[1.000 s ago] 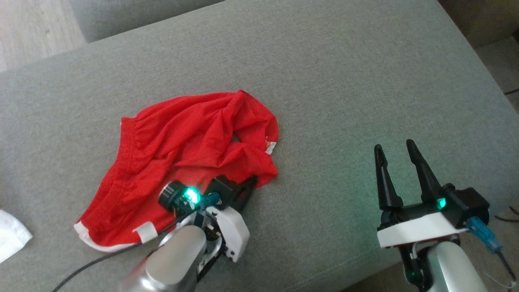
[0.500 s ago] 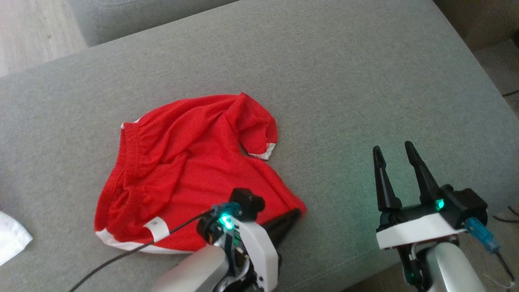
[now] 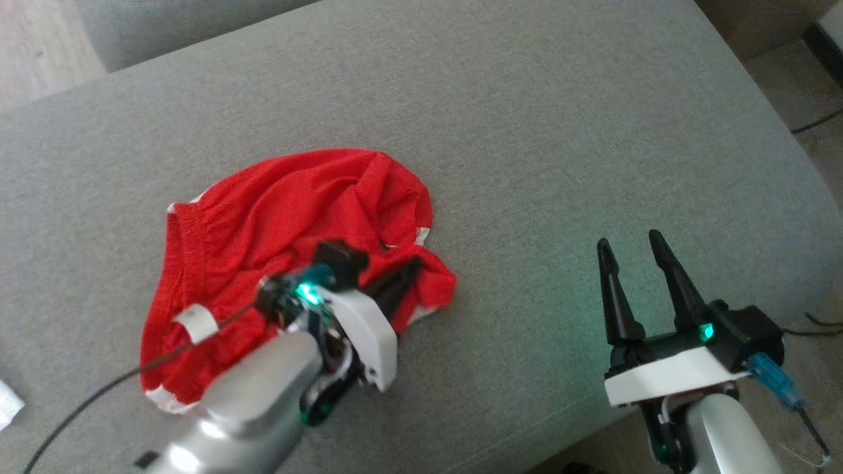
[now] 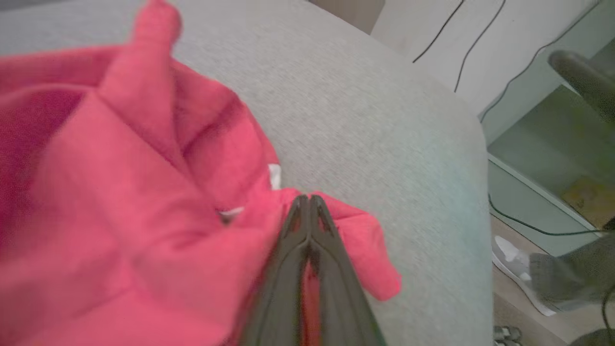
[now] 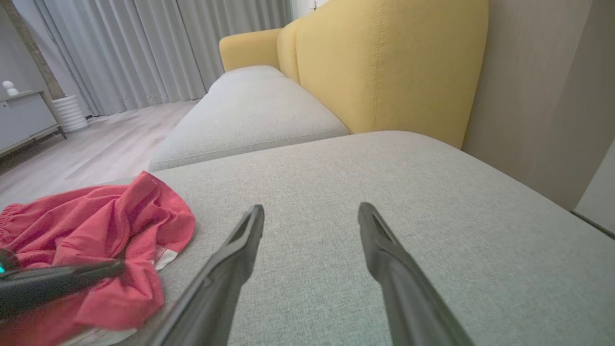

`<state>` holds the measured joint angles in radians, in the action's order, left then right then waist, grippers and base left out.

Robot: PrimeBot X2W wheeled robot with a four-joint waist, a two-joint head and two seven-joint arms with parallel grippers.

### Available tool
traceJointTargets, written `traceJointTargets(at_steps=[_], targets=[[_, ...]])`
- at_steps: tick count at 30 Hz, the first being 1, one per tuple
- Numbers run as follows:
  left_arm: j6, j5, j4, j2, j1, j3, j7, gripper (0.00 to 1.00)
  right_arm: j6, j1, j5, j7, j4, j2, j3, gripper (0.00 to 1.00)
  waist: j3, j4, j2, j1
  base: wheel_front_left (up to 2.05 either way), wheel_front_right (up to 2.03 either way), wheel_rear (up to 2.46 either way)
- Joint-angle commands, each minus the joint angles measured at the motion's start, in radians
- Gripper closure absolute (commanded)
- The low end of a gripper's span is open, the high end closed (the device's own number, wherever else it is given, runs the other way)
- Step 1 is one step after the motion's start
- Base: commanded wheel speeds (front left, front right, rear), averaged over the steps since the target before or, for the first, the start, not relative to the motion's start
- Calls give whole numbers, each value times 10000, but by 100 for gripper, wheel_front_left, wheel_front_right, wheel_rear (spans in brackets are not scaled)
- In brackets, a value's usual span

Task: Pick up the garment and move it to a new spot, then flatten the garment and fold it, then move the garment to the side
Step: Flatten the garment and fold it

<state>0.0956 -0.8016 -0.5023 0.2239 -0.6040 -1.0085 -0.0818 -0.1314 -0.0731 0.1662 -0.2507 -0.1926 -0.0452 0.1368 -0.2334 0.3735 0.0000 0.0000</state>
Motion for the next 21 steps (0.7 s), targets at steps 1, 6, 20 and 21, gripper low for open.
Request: traceJointTargets(at_steps=[1,6,20,21], targets=[[-74,56,-217,-16,-684,575,352,100,7,-378,18,-111,300,-51,297,0,-107,106,0,0,0,0,0],[-269,232,-1322,-93,-1284,829,823,100,7,-412,33,-111,298,-51,369,0,-210,236,0,0,0,0,0],[-598,483,-2831,-200,-1232,869,1974,0,7,-287,26,-111,239,-51,152,0,150,68,0,0,0,0,0],[-604,429,-2768,-187,-1174,931,2103,0,7,-259,8,-111,237,-51,116,0,211,20,0,0,0,0,0]])
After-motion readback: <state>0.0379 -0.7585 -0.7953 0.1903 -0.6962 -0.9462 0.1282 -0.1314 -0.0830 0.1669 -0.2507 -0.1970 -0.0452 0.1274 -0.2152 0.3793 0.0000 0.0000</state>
